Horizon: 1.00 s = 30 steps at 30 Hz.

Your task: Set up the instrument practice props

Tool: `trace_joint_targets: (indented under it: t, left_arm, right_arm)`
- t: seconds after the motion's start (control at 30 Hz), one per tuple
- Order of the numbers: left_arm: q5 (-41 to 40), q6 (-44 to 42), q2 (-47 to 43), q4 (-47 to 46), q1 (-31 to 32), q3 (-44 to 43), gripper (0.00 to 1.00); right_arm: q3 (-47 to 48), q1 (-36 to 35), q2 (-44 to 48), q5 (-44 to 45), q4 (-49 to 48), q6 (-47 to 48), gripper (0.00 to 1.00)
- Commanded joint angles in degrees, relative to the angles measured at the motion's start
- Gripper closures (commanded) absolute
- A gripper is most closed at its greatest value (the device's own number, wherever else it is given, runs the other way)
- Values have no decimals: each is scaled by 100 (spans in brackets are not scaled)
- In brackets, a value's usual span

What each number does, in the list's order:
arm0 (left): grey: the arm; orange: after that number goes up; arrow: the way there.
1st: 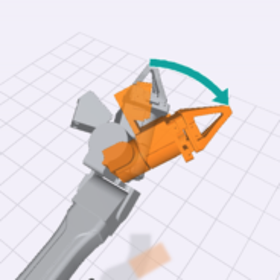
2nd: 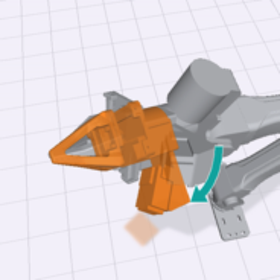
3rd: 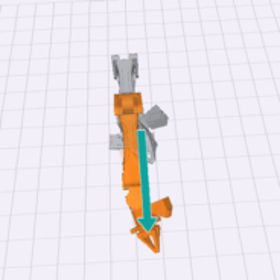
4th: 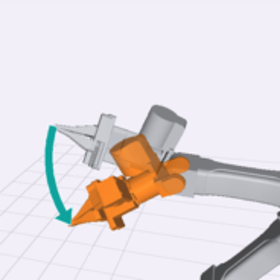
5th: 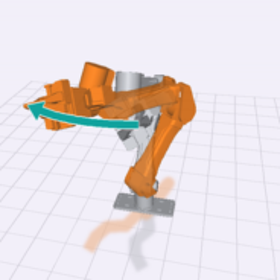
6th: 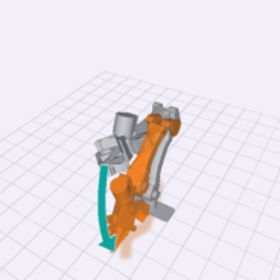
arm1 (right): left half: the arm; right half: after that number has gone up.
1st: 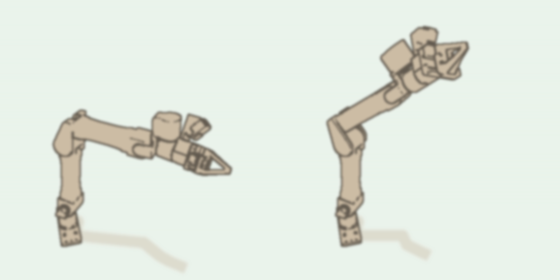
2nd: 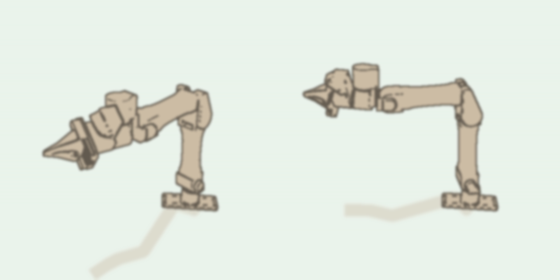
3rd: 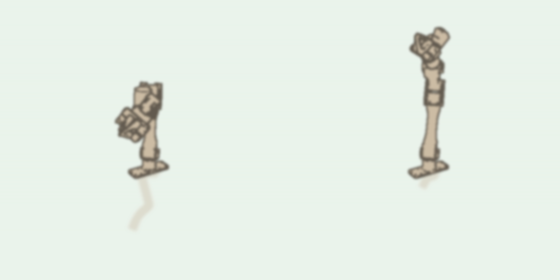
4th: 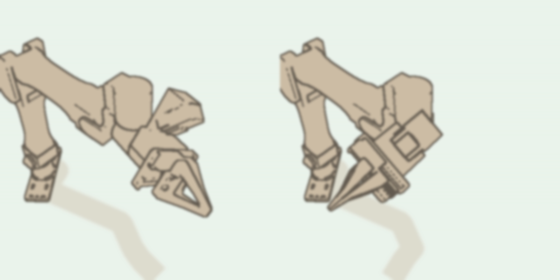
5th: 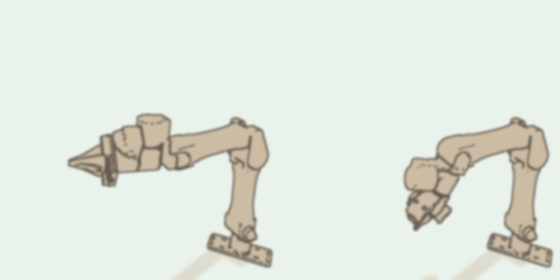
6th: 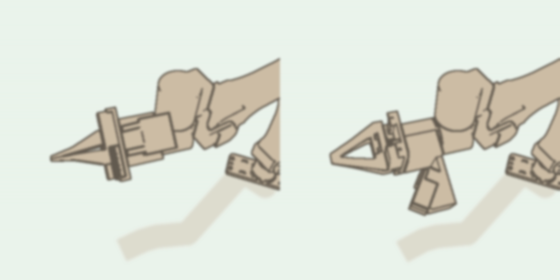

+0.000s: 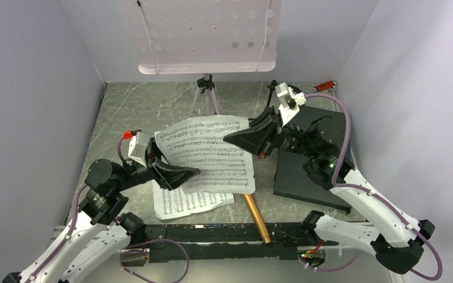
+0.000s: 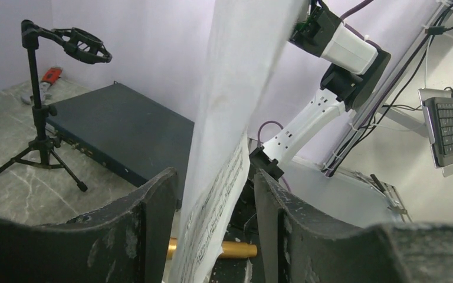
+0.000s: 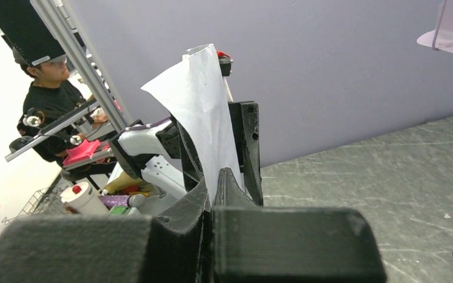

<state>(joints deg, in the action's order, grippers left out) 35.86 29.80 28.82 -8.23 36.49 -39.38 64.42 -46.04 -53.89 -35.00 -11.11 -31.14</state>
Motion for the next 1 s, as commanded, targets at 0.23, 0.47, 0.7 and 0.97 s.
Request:
trace_joint_targets:
  t: [0.23, 0.47, 0.7, 0.97]
  left_arm:
    - [357, 463, 450, -712, 25, -15, 83]
    - [34, 555, 212, -809, 25, 176, 97]
    - [-39, 636, 138, -889, 20, 232, 97]
    - [-146, 410, 171, -460, 23, 62, 83]
  right_arm:
    - [-68, 7, -45, 97, -53, 99, 95]
    - [-258, 10, 115, 483, 506, 480, 56]
    - [-536, 7, -8, -13, 426, 504, 40]
    - [-515, 10, -55, -317, 250, 534, 100]
